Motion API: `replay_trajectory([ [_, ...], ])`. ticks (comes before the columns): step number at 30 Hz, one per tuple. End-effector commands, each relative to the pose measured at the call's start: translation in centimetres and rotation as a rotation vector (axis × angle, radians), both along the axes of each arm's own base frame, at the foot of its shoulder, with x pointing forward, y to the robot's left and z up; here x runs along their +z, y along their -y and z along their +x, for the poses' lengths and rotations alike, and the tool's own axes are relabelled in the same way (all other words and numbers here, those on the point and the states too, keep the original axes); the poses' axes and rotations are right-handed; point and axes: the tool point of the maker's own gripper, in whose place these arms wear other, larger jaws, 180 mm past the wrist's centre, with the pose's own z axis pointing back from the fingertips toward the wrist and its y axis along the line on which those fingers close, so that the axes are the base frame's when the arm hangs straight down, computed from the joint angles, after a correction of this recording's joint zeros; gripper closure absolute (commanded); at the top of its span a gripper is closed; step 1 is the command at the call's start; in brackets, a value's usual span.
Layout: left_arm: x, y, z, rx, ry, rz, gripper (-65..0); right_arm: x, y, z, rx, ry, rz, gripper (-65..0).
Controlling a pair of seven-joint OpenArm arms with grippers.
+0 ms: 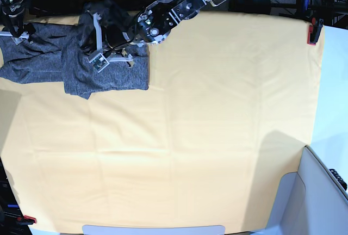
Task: Fold the T-shirt properly
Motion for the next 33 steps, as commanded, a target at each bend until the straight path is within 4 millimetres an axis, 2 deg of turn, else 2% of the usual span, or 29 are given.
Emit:
replay_trajectory([
  [1, 2.7, -0.1, 1.3, 0.021, 0.075, -0.058, -1.1, 2.3, 1.3, 1.3, 0.018, 0.044, -0.074, -39.4],
  [3, 4.3, -1.2, 1.5, 0.018, 0.122, -0.078, -4.2, 3.4, 2.2, 1.9, 0.036, 0.050, -0.108, -39.9],
  [5, 5.7, -1.9, 1.3, 0.010, 0.154, -0.093, -10.2, 4.6, 3.0, 2.6, 0.061, 0.049, -0.144, -40.0],
  [7, 6.1, -2.6, 0.9, -0.002, 0.159, -0.071, -16.7, 5.6, 3.4, 3.7, 0.075, 0.065, -0.132, -40.6],
  [9, 6.6, -3.2, 0.6, -0.014, 0.169, -0.058, -21.0, 6.8, 3.8, 4.9, 0.101, 0.076, -0.115, -44.4],
  [12, 6.6, -4.1, 0.4, -0.021, 0.181, -0.037, -21.2, 8.0, 4.6, 5.8, 0.145, 0.085, -0.079, -53.1],
  [14, 6.0, -4.5, 0.2, -0.022, 0.171, -0.024, -21.1, 7.9, 5.4, 6.7, 0.195, 0.069, -0.025, -57.6],
  [19, 5.2, -5.7, 0.6, 0.006, 0.158, -0.004, -21.1, 6.4, 7.1, 7.8, 0.328, 0.022, 0.100, -58.2],
  [24, 4.0, -7.2, 0.9, 0.038, 0.137, 0.024, -21.1, 3.2, 10.1, 6.8, 0.243, -0.027, 0.227, -58.1],
  [28, 3.4, -8.3, 1.4, 0.064, 0.127, 0.044, -21.1, 2.7, 11.8, 6.9, 0.234, -0.119, 0.209, -58.1],
  [33, 3.1, -8.9, 1.4, 0.075, 0.123, 0.053, -21.1, 2.1, 12.0, 7.5, 0.267, -0.199, 0.144, -58.1],
])
